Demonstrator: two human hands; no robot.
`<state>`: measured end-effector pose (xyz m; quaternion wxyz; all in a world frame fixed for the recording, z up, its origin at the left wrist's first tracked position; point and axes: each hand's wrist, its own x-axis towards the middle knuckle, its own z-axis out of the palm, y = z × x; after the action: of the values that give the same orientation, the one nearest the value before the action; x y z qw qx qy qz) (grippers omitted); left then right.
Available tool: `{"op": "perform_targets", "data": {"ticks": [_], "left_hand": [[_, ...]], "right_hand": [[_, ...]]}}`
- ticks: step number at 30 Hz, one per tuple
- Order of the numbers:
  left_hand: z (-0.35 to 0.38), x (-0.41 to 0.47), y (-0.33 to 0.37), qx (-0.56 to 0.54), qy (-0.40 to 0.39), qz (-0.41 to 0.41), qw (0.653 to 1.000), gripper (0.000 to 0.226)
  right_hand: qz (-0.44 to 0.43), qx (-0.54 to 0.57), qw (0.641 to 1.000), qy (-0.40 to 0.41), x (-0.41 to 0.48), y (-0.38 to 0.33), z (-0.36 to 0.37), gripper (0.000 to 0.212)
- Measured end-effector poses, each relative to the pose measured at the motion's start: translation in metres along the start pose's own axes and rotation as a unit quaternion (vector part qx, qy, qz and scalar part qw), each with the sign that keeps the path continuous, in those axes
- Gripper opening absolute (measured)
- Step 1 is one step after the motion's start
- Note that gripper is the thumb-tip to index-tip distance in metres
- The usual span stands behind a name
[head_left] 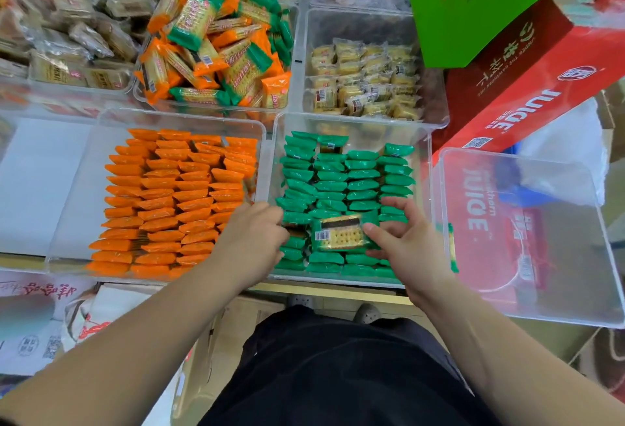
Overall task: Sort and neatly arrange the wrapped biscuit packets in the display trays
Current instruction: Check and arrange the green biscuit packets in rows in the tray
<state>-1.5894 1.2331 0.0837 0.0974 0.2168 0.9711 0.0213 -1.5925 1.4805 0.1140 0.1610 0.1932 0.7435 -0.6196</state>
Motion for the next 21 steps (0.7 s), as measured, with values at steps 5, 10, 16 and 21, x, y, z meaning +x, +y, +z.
{"op": "perform_targets", "data": {"ticks": [5, 10, 16, 21], "left_hand": [[0.000, 0.028, 0.010, 0.132, -0.124, 0.058, 0.982, 0.020], [0.000, 0.044, 0.011, 0.156, -0.142, 0.074, 0.975, 0.019], [0.001, 0.057, -0.004, 0.135, -0.106, 0.058, 0.983, 0.012], [0.001, 0.055, -0.019, 0.110, -0.064, 0.040, 0.991, 0.005]], "right_hand": [[-0.013, -0.040, 0.999, -0.007, 0.003, 0.014, -0.008, 0.033], [-0.072, -0.105, 0.991, -0.035, 0.001, 0.019, -0.011, 0.031], [-0.264, -0.238, 0.924, -0.143, 0.002, 0.020, 0.007, 0.024], [-0.343, -0.360, 0.845, -0.199, 0.017, 0.030, 0.042, 0.024]]}}
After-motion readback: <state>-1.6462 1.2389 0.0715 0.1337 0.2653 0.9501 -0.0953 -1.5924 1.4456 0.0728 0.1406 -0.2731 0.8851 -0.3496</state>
